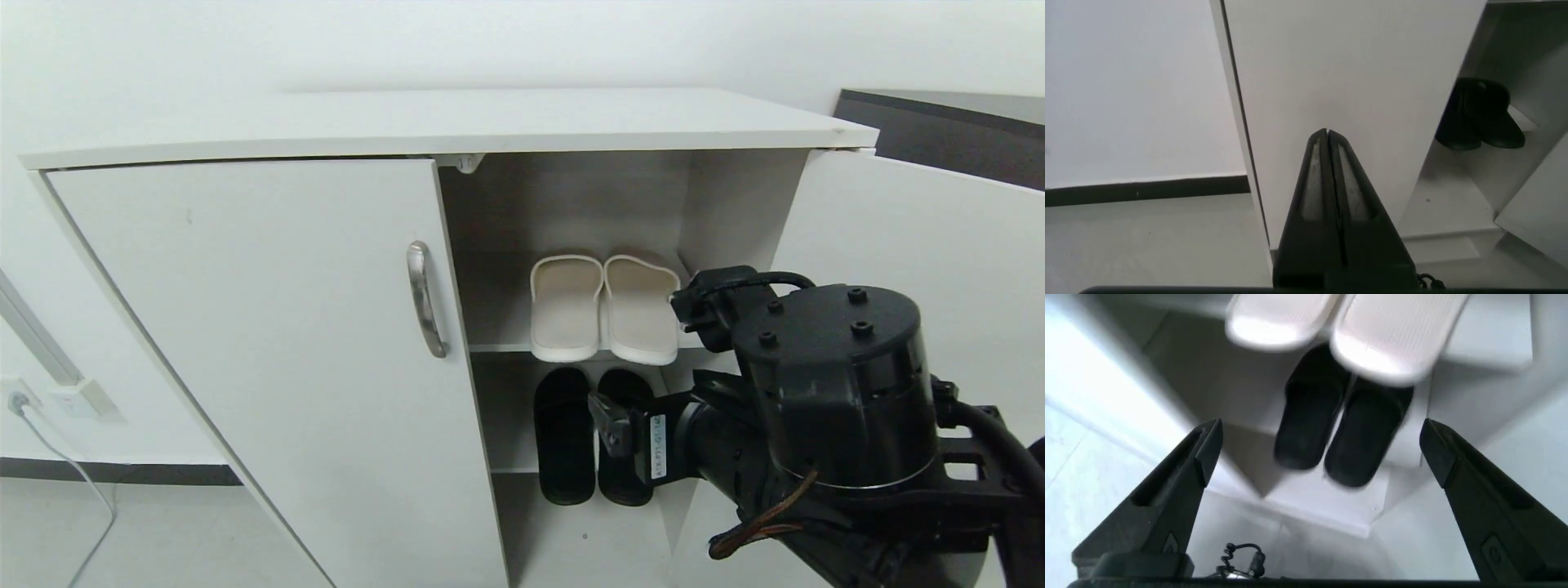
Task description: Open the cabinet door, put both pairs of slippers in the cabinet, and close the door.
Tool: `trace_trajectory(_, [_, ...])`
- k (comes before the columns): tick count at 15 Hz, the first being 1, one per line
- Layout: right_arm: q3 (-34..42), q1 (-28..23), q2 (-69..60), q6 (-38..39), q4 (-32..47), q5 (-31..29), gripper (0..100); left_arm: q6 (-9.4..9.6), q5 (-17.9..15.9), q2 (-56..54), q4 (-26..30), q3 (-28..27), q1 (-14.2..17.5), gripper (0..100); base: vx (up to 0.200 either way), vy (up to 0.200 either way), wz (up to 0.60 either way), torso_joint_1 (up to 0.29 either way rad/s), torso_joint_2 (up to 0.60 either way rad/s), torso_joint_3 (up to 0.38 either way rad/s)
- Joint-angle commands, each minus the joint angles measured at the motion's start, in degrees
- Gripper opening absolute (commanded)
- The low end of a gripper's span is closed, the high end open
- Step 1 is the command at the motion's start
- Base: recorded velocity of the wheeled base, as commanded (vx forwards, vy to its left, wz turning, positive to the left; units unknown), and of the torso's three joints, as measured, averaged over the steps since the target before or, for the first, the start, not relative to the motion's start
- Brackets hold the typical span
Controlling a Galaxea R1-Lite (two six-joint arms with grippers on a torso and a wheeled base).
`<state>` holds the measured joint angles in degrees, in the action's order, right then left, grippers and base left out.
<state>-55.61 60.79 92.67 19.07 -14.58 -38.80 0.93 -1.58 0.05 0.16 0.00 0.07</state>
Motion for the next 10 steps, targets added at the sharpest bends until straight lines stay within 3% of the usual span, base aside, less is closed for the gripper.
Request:
trace_trajectory(1, [0.15, 0.11, 0.14, 0.01, -0.01, 0.04, 100, -0.05, 0.00, -0.05, 0.02, 0.00, 0.01, 0, -0.200, 0.000, 0.00, 0.002, 0.00, 0.002])
trace_trajectory(10, [1.74, -0.33, 0.14, 0.01, -0.01, -0.05, 100, -0.05, 0.00, 0.04, -0.07, 0.00, 0.01, 0, -0.200, 0.000, 0.00, 0.001, 0.00, 0.002])
